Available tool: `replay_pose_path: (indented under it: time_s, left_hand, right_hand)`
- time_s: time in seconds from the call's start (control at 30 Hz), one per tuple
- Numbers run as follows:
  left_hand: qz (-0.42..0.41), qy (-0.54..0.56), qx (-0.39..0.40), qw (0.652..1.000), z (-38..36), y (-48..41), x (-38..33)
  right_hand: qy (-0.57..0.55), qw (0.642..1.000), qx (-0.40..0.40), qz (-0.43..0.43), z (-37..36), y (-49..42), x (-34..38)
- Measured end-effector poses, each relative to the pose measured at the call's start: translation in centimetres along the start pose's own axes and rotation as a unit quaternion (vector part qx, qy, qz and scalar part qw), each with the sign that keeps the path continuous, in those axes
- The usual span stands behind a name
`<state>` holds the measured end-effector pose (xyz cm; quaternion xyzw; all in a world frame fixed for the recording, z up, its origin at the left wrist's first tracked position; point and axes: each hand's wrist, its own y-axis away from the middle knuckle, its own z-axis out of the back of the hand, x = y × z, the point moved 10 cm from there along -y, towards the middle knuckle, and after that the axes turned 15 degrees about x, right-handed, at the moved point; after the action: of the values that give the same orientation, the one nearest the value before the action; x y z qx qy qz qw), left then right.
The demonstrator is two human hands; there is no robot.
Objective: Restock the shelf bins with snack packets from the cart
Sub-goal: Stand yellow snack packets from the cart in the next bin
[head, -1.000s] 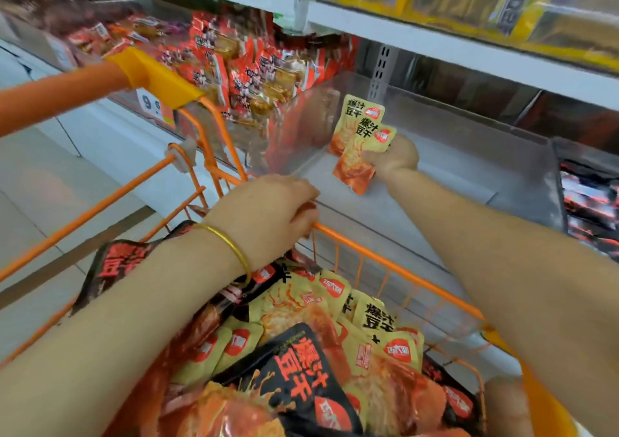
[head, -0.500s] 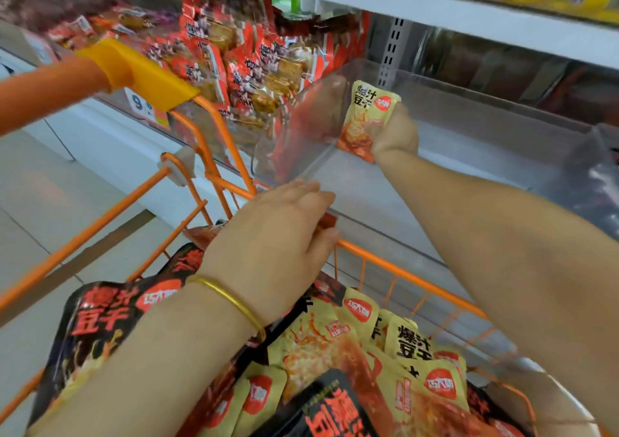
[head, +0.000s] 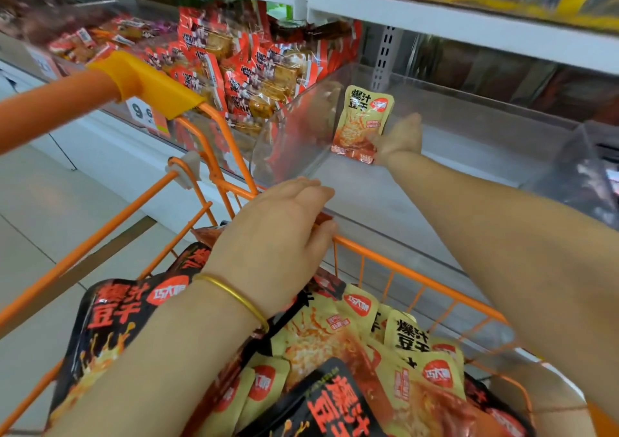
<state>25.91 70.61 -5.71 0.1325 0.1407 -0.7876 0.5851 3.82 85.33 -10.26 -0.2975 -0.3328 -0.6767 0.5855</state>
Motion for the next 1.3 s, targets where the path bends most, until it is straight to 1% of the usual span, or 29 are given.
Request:
replay_pose_path:
  time_s: [0.07, 0.13, 0.17, 0.23, 0.3, 0.33, 0.4, 0.47, 0.53, 0.57, 0.6, 0.63, 0.77, 0.87, 0.93, 1.03, 1.1, 1.23, 1.3]
  left_hand:
    - [0.002, -0.001, -0.01, 1.0, 0.4, 0.0, -0.2]
    - [-0.002, -0.002, -0.022, 1.0, 0.8, 0.1, -0.5]
    - [-0.013, -0.009, -0.032, 0.999, 1.0, 0.2, -0.9]
    - [-0.033, -0.018, -0.042, 0.998, 1.1, 0.3, -1.9]
    - [-0.058, -0.037, -0.037, 0.997, 0.7, 0.4, -2.9]
    - [-0.068, -0.045, -0.037, 0.996, 0.5, 0.5, -3.3]
    - [-0.075, -0.048, -0.041, 0.995, 0.2, 0.6, -3.9]
    - [-0.078, -0.047, -0.039, 0.995, 0.0, 0.7, -4.5]
    - [-0.083, -0.046, -0.03, 0.995, -0.3, 0.8, -5.1]
    - [-0.088, -0.045, -0.024, 0.995, -0.5, 0.9, -5.4]
    - [-0.09, -0.043, -0.021, 0.995, -0.6, 1.0, -5.6]
    - [-0.09, -0.041, -0.019, 0.995, -0.7, 1.1, -5.6]
    - [-0.085, -0.04, -0.014, 0.995, -0.9, 1.4, -5.4]
    - [-0.084, -0.036, -0.013, 0.996, -0.9, 1.4, -5.2]
    - [-0.081, -0.035, -0.012, 0.996, -1.0, 1.4, -5.1]
    - [-0.084, -0.037, -0.014, 0.996, -1.0, 1.6, -5.0]
    - [-0.085, -0.038, -0.012, 0.996, -1.1, 1.6, -5.1]
    - [-0.08, -0.037, -0.006, 0.996, -1.1, 1.7, -5.0]
    - [-0.079, -0.039, -0.003, 0.996, -1.2, 1.6, -5.0]
  right_hand:
    - [-0.028, 0.999, -0.007, 0.027, 0.9, 0.8, 0.6]
    - [-0.06, 0.996, 0.017, 0.056, 1.5, 2.8, 1.8]
    - [-0.07, 0.994, 0.038, 0.072, 1.8, 4.2, 2.5]
    - [-0.08, 0.984, 0.093, 0.13, 2.7, 9.0, 3.8]
    - [-0.071, 0.968, 0.137, 0.2, 4.0, 15.1, 4.7]
    - [-0.057, 0.96, 0.166, 0.217, 4.4, 17.9, 4.4]
    - [0.005, 0.946, 0.246, 0.212, 3.9, 22.3, 2.6]
    - [0.122, 0.923, 0.319, 0.176, 2.3, 24.9, -0.4]
    - [0.275, 0.883, 0.355, 0.135, 0.9, 26.4, -3.4]
    - [0.335, 0.861, 0.364, 0.121, 0.5, 27.0, -4.6]
    - [0.365, 0.845, 0.374, 0.11, 0.0, 27.4, -5.5]
    - [0.37, 0.843, 0.378, 0.101, -0.2, 27.7, -5.9]
    - [0.35, 0.852, 0.378, 0.091, -0.5, 27.9, -6.6]
    - [0.312, 0.863, 0.393, 0.069, -0.6, 27.5, -7.1]
    - [0.272, 0.88, 0.384, 0.063, 0.0, 27.0, -7.2]
    - [0.164, 0.91, 0.379, 0.044, 0.9, 26.2, -7.7]
    - [0.137, 0.909, 0.391, 0.044, 0.7, 26.2, -7.9]
    - [0.127, 0.892, 0.432, 0.052, -0.3, 26.6, -7.7]
    - [0.115, 0.893, 0.43, 0.058, 0.0, 26.3, -7.6]
